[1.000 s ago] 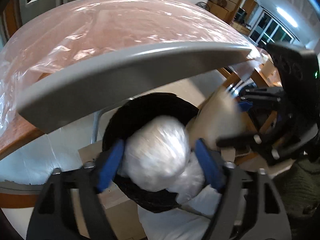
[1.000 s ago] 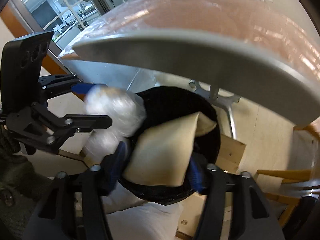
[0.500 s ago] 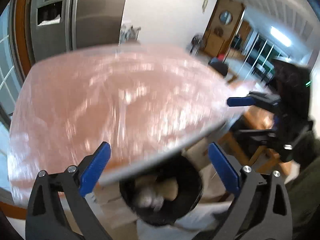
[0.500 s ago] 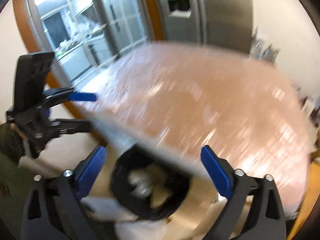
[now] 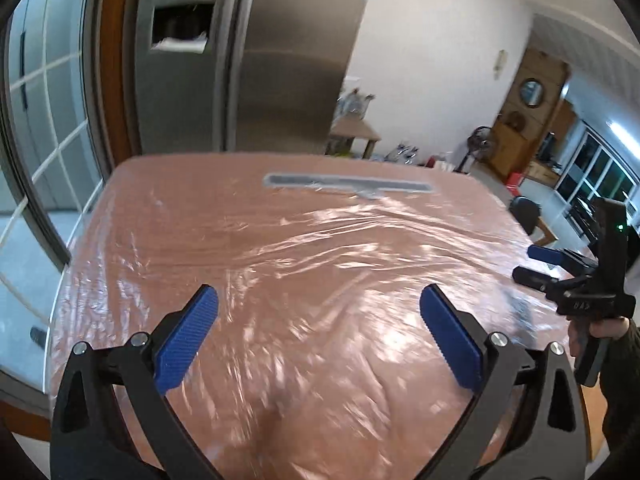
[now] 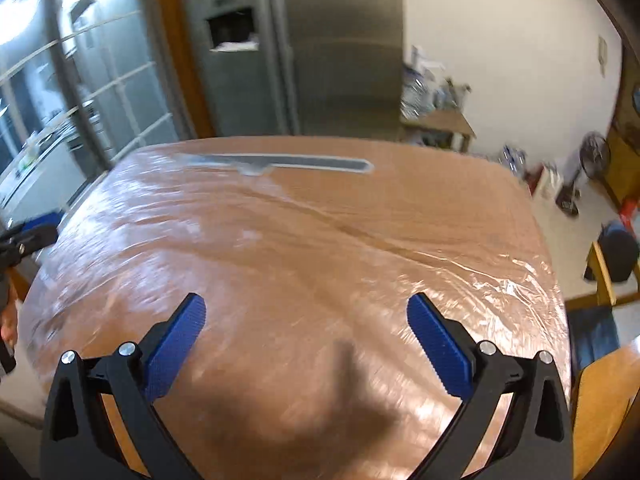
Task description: Collect trash
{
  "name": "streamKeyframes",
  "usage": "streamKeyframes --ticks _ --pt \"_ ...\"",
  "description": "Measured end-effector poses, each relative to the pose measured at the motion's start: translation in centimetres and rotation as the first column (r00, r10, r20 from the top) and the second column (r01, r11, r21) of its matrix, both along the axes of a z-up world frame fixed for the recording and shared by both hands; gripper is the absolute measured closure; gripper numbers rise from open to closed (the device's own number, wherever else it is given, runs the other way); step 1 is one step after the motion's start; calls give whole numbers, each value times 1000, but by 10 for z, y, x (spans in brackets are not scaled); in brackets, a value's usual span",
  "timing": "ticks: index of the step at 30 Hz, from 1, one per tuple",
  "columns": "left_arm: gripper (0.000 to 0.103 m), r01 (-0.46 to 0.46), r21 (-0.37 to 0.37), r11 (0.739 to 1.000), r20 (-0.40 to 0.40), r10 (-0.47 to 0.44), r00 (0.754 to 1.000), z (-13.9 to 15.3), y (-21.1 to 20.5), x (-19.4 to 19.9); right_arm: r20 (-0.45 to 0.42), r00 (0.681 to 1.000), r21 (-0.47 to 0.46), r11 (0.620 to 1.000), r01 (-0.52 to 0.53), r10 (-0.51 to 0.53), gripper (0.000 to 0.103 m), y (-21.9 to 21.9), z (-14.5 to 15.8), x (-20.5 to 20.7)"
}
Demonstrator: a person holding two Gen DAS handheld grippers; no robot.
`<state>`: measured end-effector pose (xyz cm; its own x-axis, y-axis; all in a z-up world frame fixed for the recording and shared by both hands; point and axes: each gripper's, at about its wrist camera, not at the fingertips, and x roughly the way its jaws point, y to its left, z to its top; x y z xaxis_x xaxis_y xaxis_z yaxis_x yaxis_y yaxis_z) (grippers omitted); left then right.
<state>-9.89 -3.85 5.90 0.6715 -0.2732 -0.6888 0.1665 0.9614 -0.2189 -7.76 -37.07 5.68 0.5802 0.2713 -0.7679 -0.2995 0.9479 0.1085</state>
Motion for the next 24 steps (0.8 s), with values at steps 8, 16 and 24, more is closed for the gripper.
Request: streamKeyframes --ticks 8,16,24 --pt "2 26 48 998 -51 -24 998 -29 -11 46 -43 999 -34 999 5 -7 4 3 -27 44" --pt "2 54 81 995 -81 -48 996 -44 -16 61 -60 998 -37 999 -16 14 4 6 -34 52" --pt "2 55 91 994 -114 -45 992 -51 -21 73 -51 999 -69 997 -13 10 4 9 -35 56"
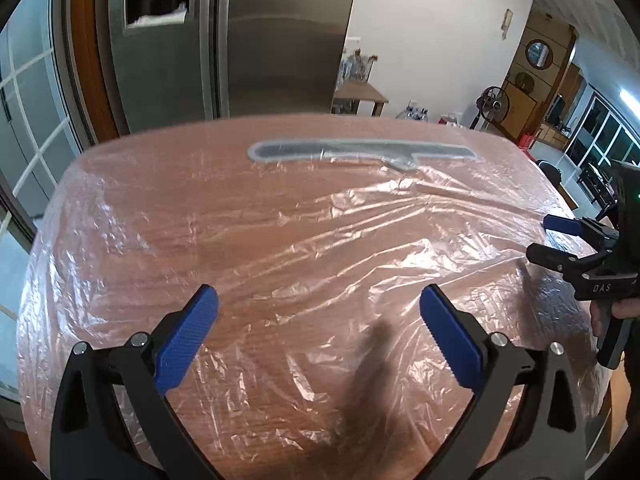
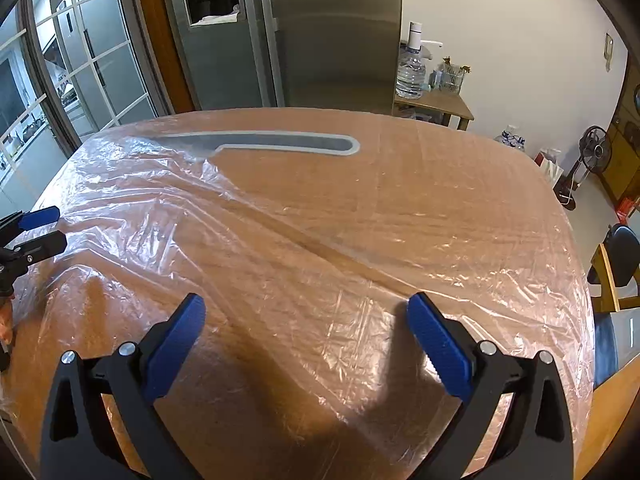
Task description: Collect trash
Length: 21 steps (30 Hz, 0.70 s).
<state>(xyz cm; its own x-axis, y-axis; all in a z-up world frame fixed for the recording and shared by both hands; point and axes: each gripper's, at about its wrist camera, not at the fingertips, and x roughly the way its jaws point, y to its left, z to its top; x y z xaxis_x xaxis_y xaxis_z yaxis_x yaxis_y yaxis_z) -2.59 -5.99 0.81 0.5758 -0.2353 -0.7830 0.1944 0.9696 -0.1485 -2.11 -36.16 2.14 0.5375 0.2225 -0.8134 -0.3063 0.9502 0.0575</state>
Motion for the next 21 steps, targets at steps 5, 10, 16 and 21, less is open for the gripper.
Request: streamKeyframes --ticks 5,10,16,21 --pt "2 -4 20 1000 -3 4 1000 -2 -2 5 1 1000 -60 998 1 -1 4 8 -2 0" --pt "2 -12 44 999 -9 12 1000 -4 -3 7 -1 1000 -55 998 6 -6 4 7 -3 1" --pt "2 -5 148 989 -19 8 1000 -9 -21 11 0 1000 -58 998 5 -5 4 8 -2 1" --pt "2 -19 149 989 -19 22 1000 -10 -19 11 0 1000 -58 998 5 -5 4 8 -2 1"
